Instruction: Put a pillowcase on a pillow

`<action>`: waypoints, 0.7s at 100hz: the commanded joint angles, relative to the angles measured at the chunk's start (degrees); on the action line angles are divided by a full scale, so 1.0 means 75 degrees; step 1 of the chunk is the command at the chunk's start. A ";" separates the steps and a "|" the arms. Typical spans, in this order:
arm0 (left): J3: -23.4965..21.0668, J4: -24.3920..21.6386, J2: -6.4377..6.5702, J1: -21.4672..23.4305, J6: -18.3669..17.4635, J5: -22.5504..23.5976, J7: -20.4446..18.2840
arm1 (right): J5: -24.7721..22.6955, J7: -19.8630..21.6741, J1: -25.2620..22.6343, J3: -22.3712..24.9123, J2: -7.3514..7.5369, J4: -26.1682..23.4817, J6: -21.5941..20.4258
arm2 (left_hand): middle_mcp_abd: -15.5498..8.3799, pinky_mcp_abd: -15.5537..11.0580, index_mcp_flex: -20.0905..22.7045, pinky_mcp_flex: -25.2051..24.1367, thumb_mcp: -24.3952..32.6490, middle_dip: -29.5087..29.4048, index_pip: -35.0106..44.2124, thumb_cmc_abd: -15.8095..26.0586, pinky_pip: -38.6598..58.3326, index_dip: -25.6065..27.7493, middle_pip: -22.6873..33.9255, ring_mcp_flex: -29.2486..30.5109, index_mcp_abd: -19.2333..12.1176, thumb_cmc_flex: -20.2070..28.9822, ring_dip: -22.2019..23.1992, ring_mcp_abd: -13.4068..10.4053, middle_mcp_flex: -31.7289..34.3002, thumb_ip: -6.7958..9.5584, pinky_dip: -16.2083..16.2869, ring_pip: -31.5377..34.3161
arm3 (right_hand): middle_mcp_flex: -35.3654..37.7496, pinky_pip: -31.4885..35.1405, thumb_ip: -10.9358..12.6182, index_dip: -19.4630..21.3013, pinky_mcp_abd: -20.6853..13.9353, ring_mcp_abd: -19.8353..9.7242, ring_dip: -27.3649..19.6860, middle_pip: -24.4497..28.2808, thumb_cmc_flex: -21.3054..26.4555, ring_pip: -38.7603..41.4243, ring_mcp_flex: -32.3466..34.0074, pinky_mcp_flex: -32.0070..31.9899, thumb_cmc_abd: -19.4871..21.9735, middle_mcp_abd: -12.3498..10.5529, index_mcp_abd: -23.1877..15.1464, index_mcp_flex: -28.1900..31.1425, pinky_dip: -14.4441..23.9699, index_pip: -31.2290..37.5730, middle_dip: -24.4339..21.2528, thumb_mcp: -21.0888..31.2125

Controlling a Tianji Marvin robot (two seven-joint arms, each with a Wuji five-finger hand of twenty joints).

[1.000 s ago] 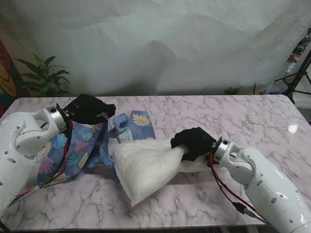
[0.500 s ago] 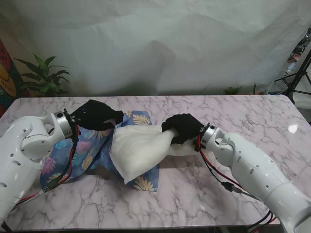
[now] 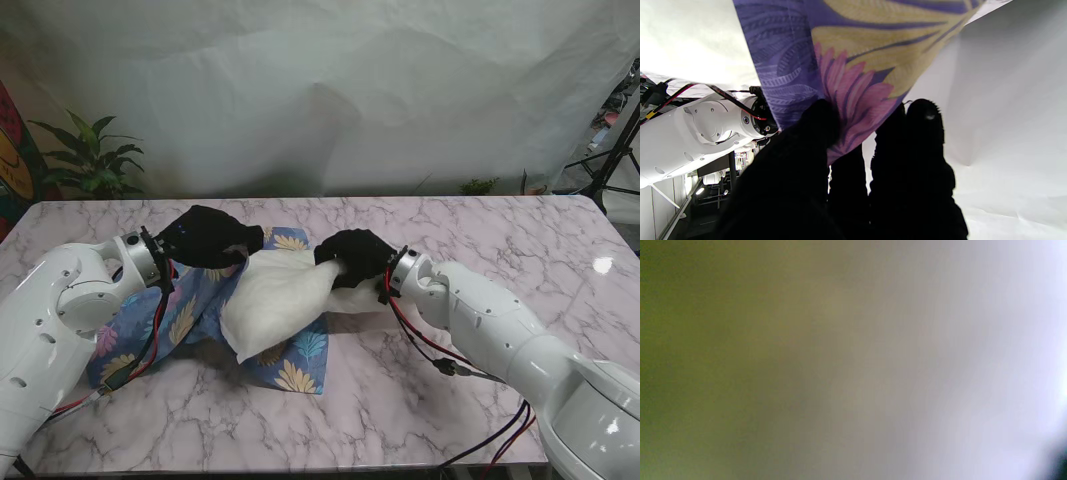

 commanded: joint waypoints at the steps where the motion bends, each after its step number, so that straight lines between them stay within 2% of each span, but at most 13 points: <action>1: 0.0121 -0.0040 -0.0085 -0.0084 0.0044 -0.0022 -0.0021 | 0.0003 -0.0048 0.0195 -0.0161 -0.0303 0.0232 -0.0021 | -0.0089 -0.0486 0.0141 -0.0076 0.0228 0.0067 0.0154 -0.0078 0.0006 0.0130 -0.0059 0.0006 -0.0107 0.0016 -0.0042 0.0076 0.0170 -0.0106 0.0129 -0.0029 | -0.0076 0.0209 0.0506 0.0291 -0.2359 -0.0614 0.0392 0.0322 0.0912 0.1751 0.0553 0.0230 0.0998 0.0079 -0.0979 0.0223 -0.0035 0.0871 -0.0020 0.1201; 12: 0.0270 0.0014 -0.0100 -0.0151 0.0062 -0.0062 0.0023 | 0.0388 0.0104 0.0345 -0.0374 -0.0561 0.0570 0.0021 | -0.0087 -0.0489 0.0136 -0.0078 0.0224 0.0066 0.0151 -0.0078 0.0005 0.0129 -0.0058 0.0010 -0.0108 0.0008 -0.0042 0.0073 0.0169 -0.0109 0.0130 -0.0026 | 0.0028 0.0428 0.0575 0.0076 -0.2367 -0.0545 0.0359 0.0301 0.0928 0.1832 0.0700 0.0299 0.0971 0.0303 -0.0719 0.0345 -0.0038 0.0729 -0.0123 0.1022; 33: 0.0491 0.0160 -0.0122 -0.0239 0.0100 -0.0200 0.0058 | 0.1249 0.1285 0.0447 -0.0323 -0.0702 0.0575 0.0230 | -0.0078 -0.0468 0.0135 -0.0081 0.0219 0.0059 0.0150 -0.0071 0.0013 0.0122 -0.0059 0.0017 -0.0098 -0.0004 -0.0048 0.0072 0.0178 -0.0113 0.0135 -0.0023 | 0.0283 0.0945 0.0664 -0.0323 -0.2389 -0.0488 0.0409 0.0266 0.0870 0.2262 0.0858 0.0416 0.0846 0.0614 -0.0339 0.0631 -0.0037 0.0417 -0.0268 0.0760; 42: 0.0597 0.0224 -0.0130 -0.0279 0.0097 -0.0292 0.0040 | 0.1510 0.1529 0.0510 -0.0318 -0.0786 0.0682 0.0239 | -0.0069 -0.0474 0.0128 -0.0073 0.0214 0.0056 0.0147 -0.0059 0.0023 0.0116 -0.0062 0.0018 -0.0096 -0.0017 -0.0056 0.0077 0.0181 -0.0117 0.0140 -0.0023 | 0.0416 0.1270 0.0665 -0.0480 -0.2466 -0.0543 0.0509 0.0286 0.0722 0.2681 0.0861 0.0488 0.0722 0.0726 -0.0215 0.0755 -0.0019 0.0319 -0.0294 0.0747; 60: 0.0879 0.0367 -0.0134 -0.0394 0.0051 -0.0582 -0.0115 | 0.1808 0.1908 0.0584 -0.0306 -0.0830 0.0708 0.0514 | -0.0063 -0.0468 0.0125 -0.0067 0.0195 0.0058 0.0153 -0.0027 0.0046 0.0100 -0.0055 0.0037 -0.0104 -0.0063 -0.0083 0.0068 0.0210 -0.0131 0.0151 -0.0010 | 0.0825 0.2201 0.0549 -0.0605 -0.2775 -0.0788 0.0815 0.0597 -0.0034 0.3836 0.0865 0.0708 0.0490 0.0851 -0.0108 0.0972 0.0081 0.0276 -0.0065 0.0932; 70: 0.0941 0.0352 -0.0120 -0.0419 0.0039 -0.0677 -0.0256 | 0.1741 0.2004 0.0581 -0.0304 -0.0718 0.0585 0.0740 | -0.0069 -0.0472 0.0125 -0.0072 0.0201 0.0057 0.0159 -0.0024 0.0054 0.0095 -0.0057 0.0040 -0.0113 -0.0073 -0.0091 0.0056 0.0207 -0.0133 0.0155 -0.0003 | 0.0989 0.2620 0.0485 -0.0516 -0.2986 -0.0913 0.0958 0.0800 -0.0371 0.4352 0.0869 0.0805 0.0654 0.0754 -0.0243 0.1013 0.0106 0.0331 0.0220 0.0869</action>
